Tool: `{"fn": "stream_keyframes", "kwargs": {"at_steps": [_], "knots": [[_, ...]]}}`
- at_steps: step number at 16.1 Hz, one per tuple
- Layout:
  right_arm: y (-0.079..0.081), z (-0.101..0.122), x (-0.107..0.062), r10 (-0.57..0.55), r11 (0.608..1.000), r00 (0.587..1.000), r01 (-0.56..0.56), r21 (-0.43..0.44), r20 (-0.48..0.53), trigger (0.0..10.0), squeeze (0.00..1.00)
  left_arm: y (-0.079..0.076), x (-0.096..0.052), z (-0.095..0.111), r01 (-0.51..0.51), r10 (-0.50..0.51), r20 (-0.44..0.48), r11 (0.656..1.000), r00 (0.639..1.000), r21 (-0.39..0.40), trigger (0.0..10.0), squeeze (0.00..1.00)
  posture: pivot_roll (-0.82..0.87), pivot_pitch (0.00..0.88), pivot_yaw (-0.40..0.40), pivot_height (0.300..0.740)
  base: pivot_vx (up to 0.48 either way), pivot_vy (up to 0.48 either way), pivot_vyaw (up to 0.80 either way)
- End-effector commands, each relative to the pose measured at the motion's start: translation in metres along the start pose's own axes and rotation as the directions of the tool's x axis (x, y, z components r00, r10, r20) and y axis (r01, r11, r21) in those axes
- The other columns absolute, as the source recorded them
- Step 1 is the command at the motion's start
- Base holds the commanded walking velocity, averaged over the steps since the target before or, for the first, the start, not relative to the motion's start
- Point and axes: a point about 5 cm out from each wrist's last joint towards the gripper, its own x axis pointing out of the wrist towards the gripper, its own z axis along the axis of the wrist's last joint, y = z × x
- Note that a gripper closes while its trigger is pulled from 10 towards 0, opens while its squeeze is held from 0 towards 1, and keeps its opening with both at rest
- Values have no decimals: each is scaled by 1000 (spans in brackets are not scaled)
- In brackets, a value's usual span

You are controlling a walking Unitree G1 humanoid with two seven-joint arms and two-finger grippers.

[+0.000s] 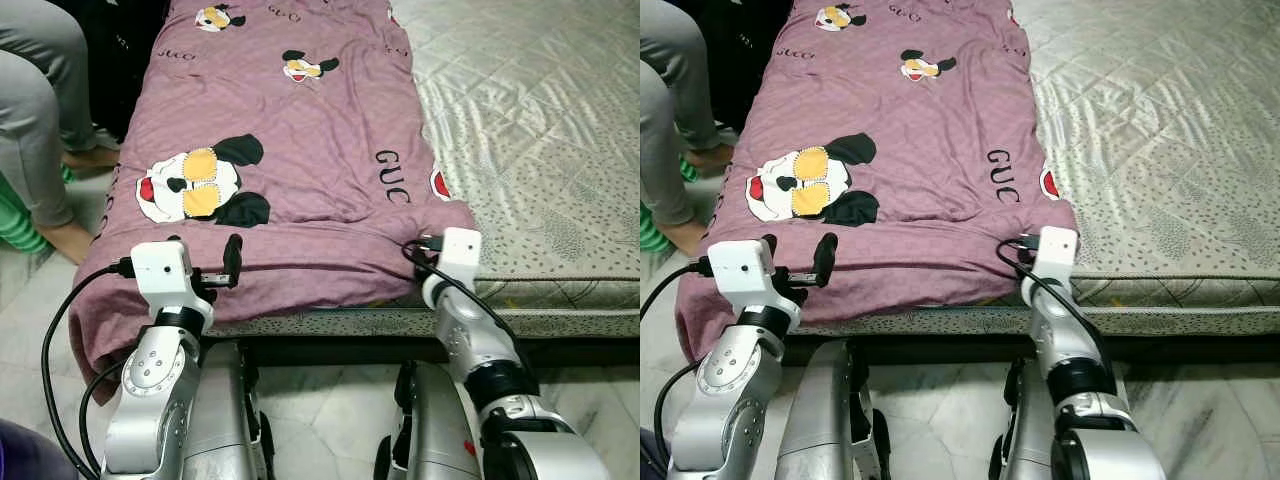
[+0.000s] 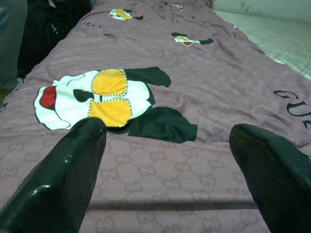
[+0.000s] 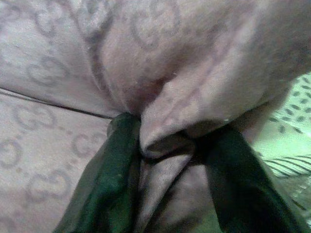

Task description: Clean up the room

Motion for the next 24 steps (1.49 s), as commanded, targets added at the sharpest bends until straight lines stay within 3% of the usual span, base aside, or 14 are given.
{"fn": "stream_keyframes", "kwargs": {"at_steps": [1, 6, 10, 13, 14, 15, 16, 18, 21, 24], "knots": [[-22, -14, -4, -56, 998, 997, 55, -15, -44, 0, 0, 3, -2, -3, -17, 17, -9, 1000, 1000, 5, 10000, 0, 67, 146, 2, 534, 0, 0, 0], [-65, -29, -24, -110, 992, 991, 106, -63, -78, 0, 0, 6, -2, -3, -22, 22, -8, 1000, 1000, 7, 10000, 0, 52, 149, 4, 534, 0, 0, 0], [-71, -45, -49, -55, 996, 990, 46, -73, -127, 0, 0, 2, 0, -6, -8, 8, -16, 1000, 1000, -1, 10000, 0, 33, 152, 10, 534, 0, 0, 0], [-71, -39, -47, -46, 999, 994, 44, -25, -96, 0, 0, 0, 3, -6, -2, 2, -14, 1000, 1000, -4, 10000, 0, 31, 151, 13, 534, 0, 0, 0], [-65, -25, -44, -23, 1000, 999, 23, 7, -27, 3922, 0, 0, 3, -5, -1, 1, -12, 1000, 1000, -5, 10000, 0, 32, 149, 14, 534, 0, 0, 0], [-57, -5, -41, 12, 999, 998, -15, 48, 64, 10000, 0, 1, 3, -5, -2, 2, -10, 1000, 1000, -5, 10000, 0, 36, 146, 12, 534, 0, 0, 0], [-51, 9, -40, 35, 995, 991, -46, 85, 126, 10000, 1000, 2, 2, -5, -4, 4, -8, 1000, 1000, -4, 10000, 0, 40, 144, 10, 534, 0, 0, 0], [-36, 20, -40, 114, 987, 978, -132, 90, 177, 10000, 1000, 3, 2, -4, -11, 11, -4, 1000, 1000, -3, 10000, 0, 46, 144, 7, 534, 0, 0, 0], [-24, 11, -41, 195, 974, 973, -207, 92, 125, 10000, 1000, 3, 1, -5, -12, 12, -6, 1000, 1000, -5, 10000, 0, 45, 148, 5, 534, 0, 0, 0], [-17, 3, -38, 163, 979, 984, -171, 109, 75, 10000, 1000, 0, 2, -5, -1, 1, -9, 1000, 1000, -9, 10000, 0, 43, 151, 10, 534, 0, 0, 0]]}}
